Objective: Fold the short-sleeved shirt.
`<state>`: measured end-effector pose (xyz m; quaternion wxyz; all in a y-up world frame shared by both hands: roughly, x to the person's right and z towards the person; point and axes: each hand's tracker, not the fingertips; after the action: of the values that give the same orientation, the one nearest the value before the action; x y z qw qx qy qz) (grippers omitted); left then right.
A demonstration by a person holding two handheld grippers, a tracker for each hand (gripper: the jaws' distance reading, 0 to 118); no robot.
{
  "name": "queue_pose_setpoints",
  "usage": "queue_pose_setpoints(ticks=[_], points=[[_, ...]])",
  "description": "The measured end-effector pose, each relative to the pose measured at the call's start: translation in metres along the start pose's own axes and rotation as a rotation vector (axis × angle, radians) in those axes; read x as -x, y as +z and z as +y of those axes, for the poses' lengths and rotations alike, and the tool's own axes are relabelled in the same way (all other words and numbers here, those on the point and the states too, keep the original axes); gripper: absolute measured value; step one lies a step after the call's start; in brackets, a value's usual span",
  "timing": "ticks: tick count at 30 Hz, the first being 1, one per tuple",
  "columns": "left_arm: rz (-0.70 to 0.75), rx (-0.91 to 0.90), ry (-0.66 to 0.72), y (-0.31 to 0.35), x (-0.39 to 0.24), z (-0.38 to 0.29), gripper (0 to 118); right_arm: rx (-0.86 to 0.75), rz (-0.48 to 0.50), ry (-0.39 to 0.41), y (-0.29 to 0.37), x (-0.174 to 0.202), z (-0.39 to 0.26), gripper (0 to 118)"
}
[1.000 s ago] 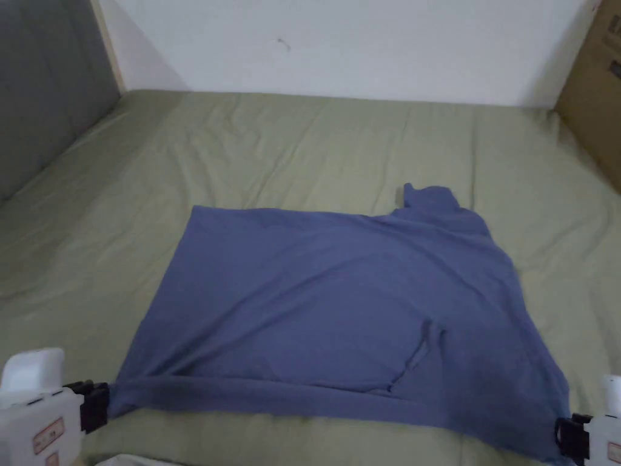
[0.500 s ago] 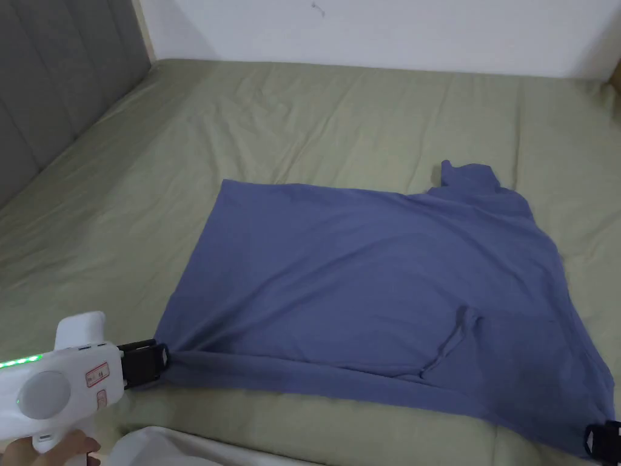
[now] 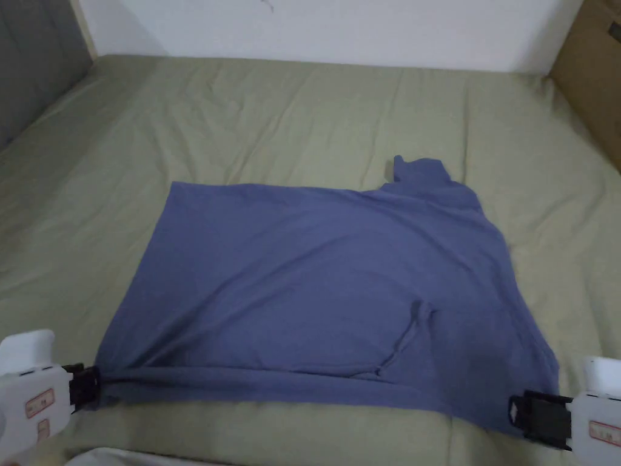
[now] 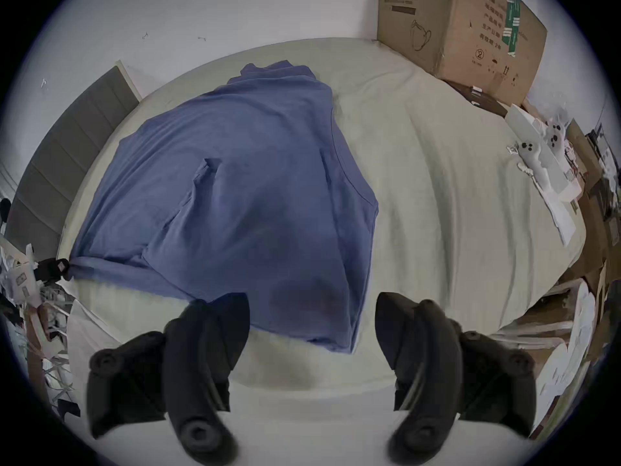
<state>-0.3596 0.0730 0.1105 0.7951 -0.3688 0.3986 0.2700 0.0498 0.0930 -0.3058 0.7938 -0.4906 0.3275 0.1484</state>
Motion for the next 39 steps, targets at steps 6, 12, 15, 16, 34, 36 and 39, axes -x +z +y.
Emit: queue_pose_setpoints(ticks=[6, 12, 15, 16, 34, 36, 39], points=[[0.010, 0.002, -0.013, 0.003, 0.001, 0.001, 2, 0.113, 0.013, 0.010, -0.030, -0.009, -0.008, 37], [0.016, -0.001, -0.029, 0.016, 0.000, 0.005, 2, 0.051, 0.022, 0.044, -0.012, -0.002, 0.002, 13], [0.028, -0.016, -0.043, 0.026, -0.001, 0.010, 2, 0.026, 0.040, 0.028, 0.003, -0.003, 0.010, 13], [0.029, -0.019, -0.040, 0.029, -0.001, 0.014, 2, 0.012, 0.058, 0.011, 0.007, -0.006, 0.014, 13], [0.118, 0.054, -0.117, -0.076, -0.033, 0.143, 76, 0.047, -0.017, 0.011, -0.073, 0.004, 0.165, 56], [0.116, 0.053, -0.101, -0.079, -0.029, 0.138, 115, 0.033, -0.029, 0.009, -0.071, 0.003, 0.165, 76], [0.110, 0.039, -0.088, -0.068, -0.025, 0.126, 113, 0.014, -0.003, -0.039, -0.060, -0.008, 0.161, 75]])
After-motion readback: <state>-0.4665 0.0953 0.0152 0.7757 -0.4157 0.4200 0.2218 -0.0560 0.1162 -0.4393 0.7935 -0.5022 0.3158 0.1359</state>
